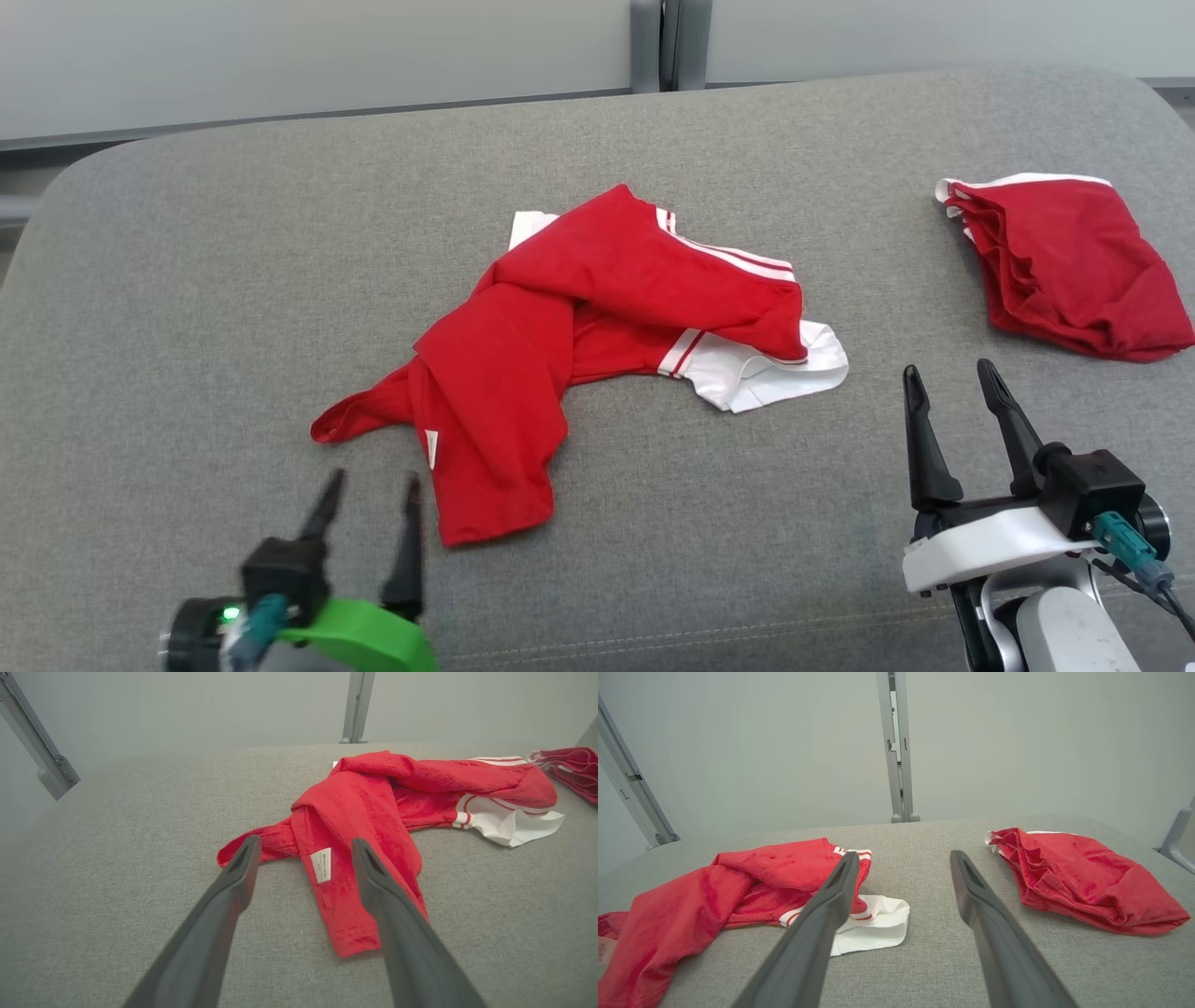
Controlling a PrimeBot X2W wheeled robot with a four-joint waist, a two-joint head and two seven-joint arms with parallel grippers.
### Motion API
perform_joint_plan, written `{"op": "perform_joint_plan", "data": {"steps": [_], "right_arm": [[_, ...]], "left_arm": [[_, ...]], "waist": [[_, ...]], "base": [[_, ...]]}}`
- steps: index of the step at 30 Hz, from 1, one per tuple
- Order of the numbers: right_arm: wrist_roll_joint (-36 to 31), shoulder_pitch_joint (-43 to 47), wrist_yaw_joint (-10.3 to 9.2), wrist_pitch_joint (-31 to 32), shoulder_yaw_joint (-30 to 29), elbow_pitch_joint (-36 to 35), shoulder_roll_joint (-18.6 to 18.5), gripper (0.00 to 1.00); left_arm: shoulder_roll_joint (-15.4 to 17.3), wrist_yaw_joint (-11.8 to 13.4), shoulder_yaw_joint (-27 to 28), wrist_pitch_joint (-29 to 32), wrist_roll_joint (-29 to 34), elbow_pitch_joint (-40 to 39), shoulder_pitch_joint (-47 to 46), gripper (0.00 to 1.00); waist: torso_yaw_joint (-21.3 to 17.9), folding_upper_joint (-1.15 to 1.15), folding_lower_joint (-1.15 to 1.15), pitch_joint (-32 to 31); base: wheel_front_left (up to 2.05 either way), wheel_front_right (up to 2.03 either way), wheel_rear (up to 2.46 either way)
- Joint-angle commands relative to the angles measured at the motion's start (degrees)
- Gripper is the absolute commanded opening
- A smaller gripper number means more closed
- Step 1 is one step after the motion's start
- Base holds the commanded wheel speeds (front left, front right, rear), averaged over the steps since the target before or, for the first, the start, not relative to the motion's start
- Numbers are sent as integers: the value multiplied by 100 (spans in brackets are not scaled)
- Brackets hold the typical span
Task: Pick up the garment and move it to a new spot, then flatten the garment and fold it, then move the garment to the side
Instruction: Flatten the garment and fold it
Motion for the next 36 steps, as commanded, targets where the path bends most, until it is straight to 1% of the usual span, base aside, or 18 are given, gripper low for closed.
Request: {"op": "perform_joint_plan", "data": {"steps": [1,4,8,10,12,13,19,21,22,23,24,28,31,33,36], "right_arm": [[-28,-33,-3,12,-10,-23,-17,100],[-44,-76,-3,18,17,-32,-16,100],[-8,-120,-3,24,78,-33,-17,100],[17,-140,-3,23,94,-22,-17,100],[23,-157,-3,19,87,-28,-17,100],[33,-156,-3,16,68,-34,-17,100],[76,-208,-3,-3,42,-45,-17,100],[71,-229,-3,-7,37,-49,-16,100],[73,-235,-3,-9,36,-49,-16,100],[76,-242,-3,-13,30,-50,-16,100],[77,-248,-3,-15,20,-53,-16,100],[81,-256,-3,-17,-11,-57,-16,100],[93,-254,-3,-18,-45,-57,-16,100],[105,-259,-3,-21,-62,-64,-16,100],[112,-297,-3,-24,-70,-56,-17,100]], "left_arm": [[-40,-165,-202,231,-49,35,-150,100],[-155,-474,-603,723,-118,91,-288,100],[-226,-723,-950,1202,-104,288,-526,100],[-256,-784,-1046,1329,-76,428,-633,100],[-234,-764,-1087,1357,12,560,-769,100],[-257,-798,-1106,1376,-10,629,-808,100],[-142,-985,-1248,1710,76,1057,-1145,100],[-122,-959,-1284,1768,139,1198,-1229,100],[-137,-927,-1277,1729,167,1230,-1274,91],[-155,-873,-1249,1658,203,1251,-1343,50],[-171,-851,-1233,1611,219,1286,-1383,0],[-150,-802,-1180,1469,276,1292,-1485,0],[-75,-781,-1108,1367,299,1183,-1571,0],[-12,-752,-1053,1272,326,1024,-1634,0],[173,-652,-893,1167,400,698,-1766,0]], "waist": [[8,0,0,33],[3,0,0,102],[-57,0,0,205],[-105,0,0,260],[-148,0,0,316],[-160,0,0,341],[-236,0,0,491],[-250,0,0,531],[-253,0,0,547],[-254,0,0,563],[-253,0,0,579],[-234,0,0,616],[-200,0,0,629],[-179,0,0,636],[-153,0,0,650]], "base": [[0,0,0],[0,0,0],[0,0,0],[0,0,0],[0,0,0],[0,0,0],[0,0,0],[0,0,0],[0,0,0],[0,0,0],[0,0,0],[0,0,0],[0,0,0],[0,0,0],[0,0,0]]}}
